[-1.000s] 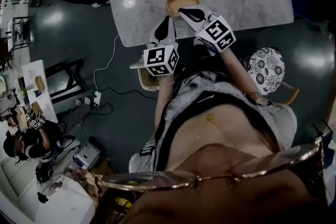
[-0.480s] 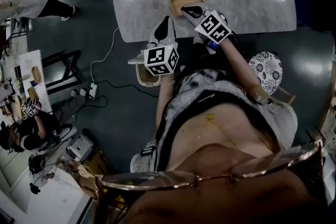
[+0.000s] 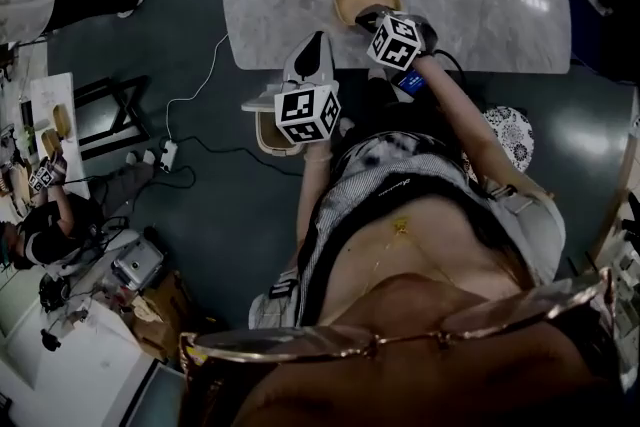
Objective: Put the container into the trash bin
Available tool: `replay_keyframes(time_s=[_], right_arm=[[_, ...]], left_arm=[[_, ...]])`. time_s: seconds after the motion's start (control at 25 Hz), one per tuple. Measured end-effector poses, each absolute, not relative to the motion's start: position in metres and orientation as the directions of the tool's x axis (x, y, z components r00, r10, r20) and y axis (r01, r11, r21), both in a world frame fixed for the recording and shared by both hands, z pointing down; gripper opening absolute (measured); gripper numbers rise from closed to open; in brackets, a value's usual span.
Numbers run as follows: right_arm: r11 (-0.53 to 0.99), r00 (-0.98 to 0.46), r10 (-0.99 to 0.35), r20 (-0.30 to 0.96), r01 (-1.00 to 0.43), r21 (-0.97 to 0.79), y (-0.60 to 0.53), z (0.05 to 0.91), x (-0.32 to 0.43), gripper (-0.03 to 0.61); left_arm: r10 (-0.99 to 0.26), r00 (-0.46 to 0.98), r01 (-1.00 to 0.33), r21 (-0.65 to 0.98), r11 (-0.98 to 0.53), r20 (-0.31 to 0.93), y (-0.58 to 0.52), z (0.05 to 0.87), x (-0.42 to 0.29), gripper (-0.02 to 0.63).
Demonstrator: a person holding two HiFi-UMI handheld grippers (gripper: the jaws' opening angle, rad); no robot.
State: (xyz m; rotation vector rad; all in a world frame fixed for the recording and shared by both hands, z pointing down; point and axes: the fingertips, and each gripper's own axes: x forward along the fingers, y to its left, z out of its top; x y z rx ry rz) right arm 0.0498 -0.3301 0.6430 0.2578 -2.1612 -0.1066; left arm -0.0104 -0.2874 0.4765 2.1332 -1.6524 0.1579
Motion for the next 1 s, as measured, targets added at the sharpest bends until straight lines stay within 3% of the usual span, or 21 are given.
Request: replay_keyframes(time_s=[0.12,0.2,0.32,0.52,1.0], right_arm=[[0.980,-0.485,-0.197,0.852,-0.060,0.192,-0.330,0.667,0.051,0.028],[0.982,-0.445,-0.171,0.879,-0.007,0.187,-0.329,0.682,0.052,0.105],[0.985,-0.403,-0.132,0.906,0.047,0.165,-0.325,0.707,0.055,0.112],[0.976,-0.342,-0.113,0.933,0.137,0.169,-0.327,0.732,0.053,0.046],[0.970,-0.456,-0.104,0.884,0.148,0.191,-0.319,0.668,0.057,0.044]], left_arm=[[-0.896,0.267,-0.946,0.272,-0.175,0.354,-0.286,0.479,-0.016,0.000],[-0.898,0.254,-0.948,0.275,-0.158,0.360,-0.284,0.482,-0.019,0.000],[-0.899,0.238,-0.951,0.279,-0.137,0.367,-0.279,0.489,-0.019,0.000],[-0.899,0.225,-0.951,0.285,-0.119,0.377,-0.277,0.493,-0.027,0.000],[-0.888,0.255,-0.946,0.291,-0.146,0.382,-0.276,0.497,-0.018,0.000]])
